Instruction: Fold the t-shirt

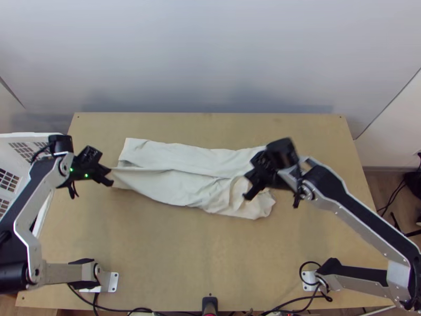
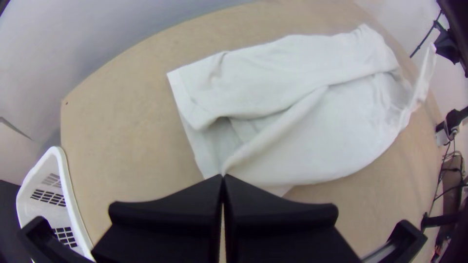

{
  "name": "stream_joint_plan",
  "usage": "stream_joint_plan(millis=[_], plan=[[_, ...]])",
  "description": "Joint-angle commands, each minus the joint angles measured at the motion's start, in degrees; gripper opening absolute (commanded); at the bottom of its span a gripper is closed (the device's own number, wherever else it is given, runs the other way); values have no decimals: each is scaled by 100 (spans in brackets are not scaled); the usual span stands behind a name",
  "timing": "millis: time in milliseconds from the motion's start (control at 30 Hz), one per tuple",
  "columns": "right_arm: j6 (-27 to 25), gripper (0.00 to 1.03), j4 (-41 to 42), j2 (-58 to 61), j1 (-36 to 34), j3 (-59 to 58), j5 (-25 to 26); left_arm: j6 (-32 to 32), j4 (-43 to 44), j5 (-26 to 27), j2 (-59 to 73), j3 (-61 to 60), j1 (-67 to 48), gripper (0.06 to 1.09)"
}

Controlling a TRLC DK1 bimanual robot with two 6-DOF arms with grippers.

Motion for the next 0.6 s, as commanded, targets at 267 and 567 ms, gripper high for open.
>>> stream_joint_plan(millis=[267,567], plan=[[-831,3,66,461,-1478,631,-159,-471,-421,-176,1333,1644,203,10],[-1165,3,514,1094,-2076,1035,-255,-796,-535,-203,1596,2013,-8,10]])
